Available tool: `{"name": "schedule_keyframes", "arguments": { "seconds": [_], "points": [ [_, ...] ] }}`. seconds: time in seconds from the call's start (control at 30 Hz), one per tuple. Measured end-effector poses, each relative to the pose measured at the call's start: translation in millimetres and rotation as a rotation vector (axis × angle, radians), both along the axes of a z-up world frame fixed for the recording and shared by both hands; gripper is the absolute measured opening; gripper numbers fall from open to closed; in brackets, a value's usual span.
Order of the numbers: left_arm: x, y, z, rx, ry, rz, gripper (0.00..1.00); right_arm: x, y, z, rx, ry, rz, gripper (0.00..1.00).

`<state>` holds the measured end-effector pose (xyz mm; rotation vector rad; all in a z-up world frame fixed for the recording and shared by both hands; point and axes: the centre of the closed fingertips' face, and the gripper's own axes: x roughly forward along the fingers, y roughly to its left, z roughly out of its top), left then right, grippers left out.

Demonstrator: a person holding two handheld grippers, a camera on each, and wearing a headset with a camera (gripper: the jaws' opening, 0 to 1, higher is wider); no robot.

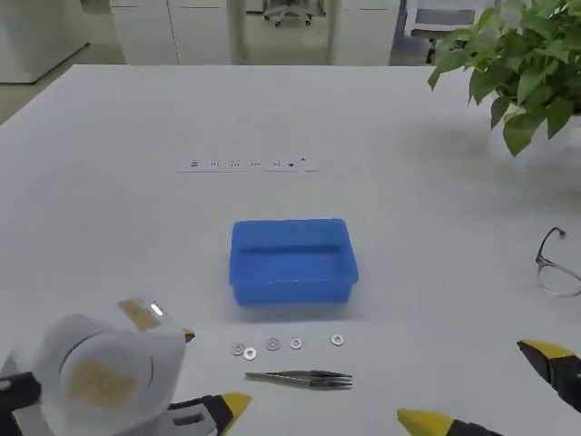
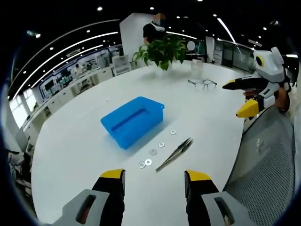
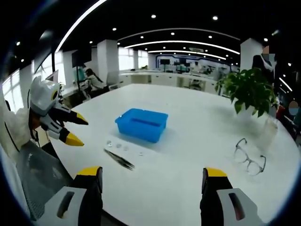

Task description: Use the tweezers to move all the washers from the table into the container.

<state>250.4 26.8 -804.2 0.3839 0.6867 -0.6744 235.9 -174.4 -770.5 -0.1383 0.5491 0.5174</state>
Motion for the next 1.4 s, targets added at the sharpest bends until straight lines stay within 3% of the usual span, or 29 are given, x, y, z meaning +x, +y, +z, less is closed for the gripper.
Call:
{"name": "schedule_keyframes", "arguments": {
  "seconds": [0.2, 0.47, 1.0, 1.17, 1.3, 1.4],
  "points": [
    [8.1, -7.5, -16.3, 0.003, 0.049, -0.038, 0.42, 2.5, -6.9, -1.4, -0.013, 0.0, -0.03, 0.84],
    [15.3, -16.4, -38.6, 0.029, 0.109, -0.101, 0.32, 1.2, -4.2, -8.5, -0.081, 0.004, -0.008, 0.83],
    [23.5, -29.1, -73.4, 0.114, 0.147, -0.237, 0.14, 2.5, -6.9, -11.7, -0.107, 0.006, -0.011, 0.83],
    [27.4, -29.0, -74.5, 0.127, 0.148, -0.261, 0.08, 3.4, -8.0, -11.6, -0.106, 0.006, -0.018, 0.83],
    [22.2, -32.8, -74.9, 0.128, 0.155, -0.317, 0.02, 3.9, -8.4, -11.0, -0.103, 0.003, -0.021, 0.83],
    [18.1, -35.8, -74.9, 0.136, 0.141, -0.346, 0.0, 3.5, -8.4, -11.2, -0.105, 0.006, -0.02, 0.83]
  ]
}}
